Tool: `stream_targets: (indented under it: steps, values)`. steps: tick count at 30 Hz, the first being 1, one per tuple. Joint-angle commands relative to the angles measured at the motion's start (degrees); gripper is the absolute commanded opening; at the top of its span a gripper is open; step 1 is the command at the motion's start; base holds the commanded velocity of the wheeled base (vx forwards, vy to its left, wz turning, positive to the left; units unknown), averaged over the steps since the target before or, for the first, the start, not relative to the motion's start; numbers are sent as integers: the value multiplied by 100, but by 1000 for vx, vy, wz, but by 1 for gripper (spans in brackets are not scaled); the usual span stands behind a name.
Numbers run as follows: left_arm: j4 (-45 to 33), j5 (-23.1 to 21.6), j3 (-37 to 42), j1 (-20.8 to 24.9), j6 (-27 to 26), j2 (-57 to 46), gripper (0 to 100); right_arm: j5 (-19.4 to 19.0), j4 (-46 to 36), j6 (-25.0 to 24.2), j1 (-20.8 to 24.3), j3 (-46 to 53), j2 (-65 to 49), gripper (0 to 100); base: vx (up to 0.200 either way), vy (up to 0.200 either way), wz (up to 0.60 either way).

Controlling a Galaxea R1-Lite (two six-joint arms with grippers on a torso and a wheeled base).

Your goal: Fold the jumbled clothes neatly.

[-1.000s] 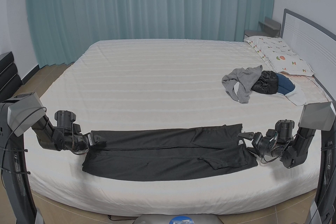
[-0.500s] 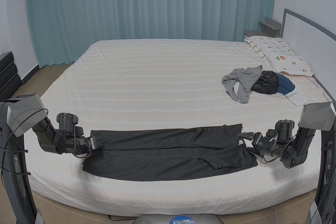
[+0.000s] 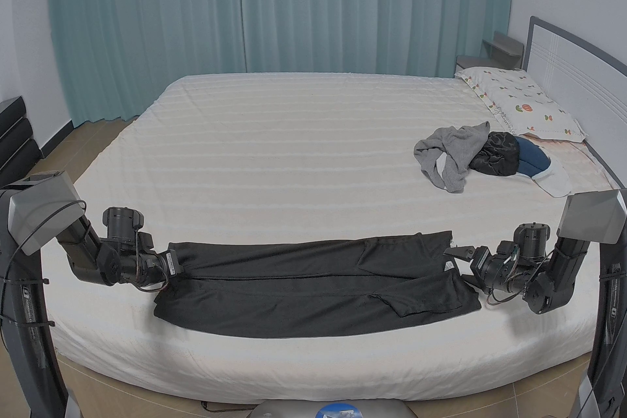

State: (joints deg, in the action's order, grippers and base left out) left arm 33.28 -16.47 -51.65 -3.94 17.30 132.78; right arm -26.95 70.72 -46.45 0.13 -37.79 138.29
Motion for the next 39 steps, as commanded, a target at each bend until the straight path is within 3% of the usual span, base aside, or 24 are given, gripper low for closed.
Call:
stream_targets:
  steps: [1,13,22,29,39]
  values:
    - [3,-5,6,7,10,-42,0,-12,3,-5,-22,0,-13,100,0,0,0]
    - [12,3,-91,16,81,-15,0,6,250,-207,-93,9,-21,100,-67,0,0]
    - [12,30,-372,77,828,-33,0,6,452,-304,-119,17,31,100,0,0,0]
    - [3,30,-398,192,942,-59,0,-3,452,-312,-119,17,40,100,0,0,0]
    - [-23,39,-337,306,1381,-437,0,-3,452,-383,-119,0,40,100,0,-200,0]
